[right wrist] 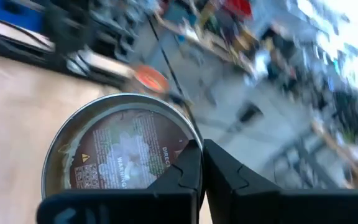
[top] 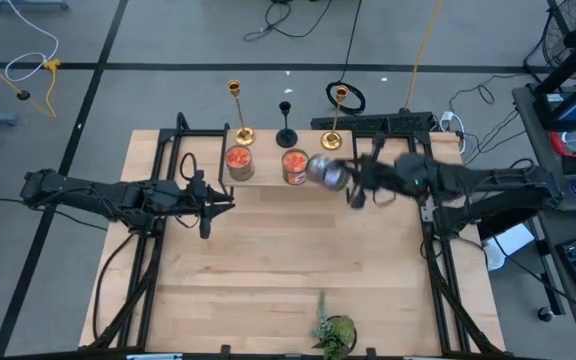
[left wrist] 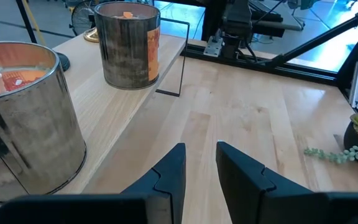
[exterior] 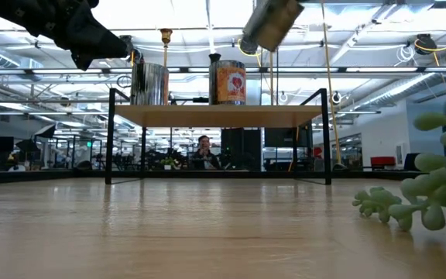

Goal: Pick & Place candle stick holders
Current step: Put the brown scented candle on the shelf aligned with the other orange scented candles

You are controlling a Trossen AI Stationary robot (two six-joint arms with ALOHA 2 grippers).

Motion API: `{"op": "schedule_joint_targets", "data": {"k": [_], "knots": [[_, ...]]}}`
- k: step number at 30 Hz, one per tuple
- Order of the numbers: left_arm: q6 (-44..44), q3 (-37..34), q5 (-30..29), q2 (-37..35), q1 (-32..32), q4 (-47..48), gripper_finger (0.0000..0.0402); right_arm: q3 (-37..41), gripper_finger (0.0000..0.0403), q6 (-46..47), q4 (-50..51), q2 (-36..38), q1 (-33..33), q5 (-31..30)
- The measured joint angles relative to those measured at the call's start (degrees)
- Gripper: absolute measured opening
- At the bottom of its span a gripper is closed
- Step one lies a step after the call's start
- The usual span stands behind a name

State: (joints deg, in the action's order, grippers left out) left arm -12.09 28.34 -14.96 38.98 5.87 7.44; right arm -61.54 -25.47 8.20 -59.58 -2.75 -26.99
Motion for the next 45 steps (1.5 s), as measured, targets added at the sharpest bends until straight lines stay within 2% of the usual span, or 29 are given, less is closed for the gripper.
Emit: {"op": "schedule_joint_targets", "data": {"k": [6,11,13,24,30,45], "knots": [[2.5,0.0,0.0,0.0,0.0,-0.1,0.0093,-12.7,0.0000,11.2,19.3,-6.4,8.9,0.8],[2.8,0.0,0.0,0.0,0.0,0.0,0.0093,-19.4,0.0000,22.4,29.0,-12.6,15.4,9.4],[2.9,0.0,0.0,0.0,0.0,0.0,0.0093,-19.5,0.0000,23.9,30.4,-14.4,17.2,10.9],[2.9,0.0,-0.1,0.0,0.0,0.1,0.0093,-19.5,0.0000,29.6,37.5,-19.6,21.9,11.0],[2.9,0.0,-0.1,0.0,0.0,0.6,0.0093,-19.4,0.0004,32.6,38.4,-19.9,23.5,18.3],[2.9,0.0,-0.1,0.0,0.0,1.3,0.0093,-17.2,0.0008,35.4,36.3,-19.7,25.9,18.2]]}}
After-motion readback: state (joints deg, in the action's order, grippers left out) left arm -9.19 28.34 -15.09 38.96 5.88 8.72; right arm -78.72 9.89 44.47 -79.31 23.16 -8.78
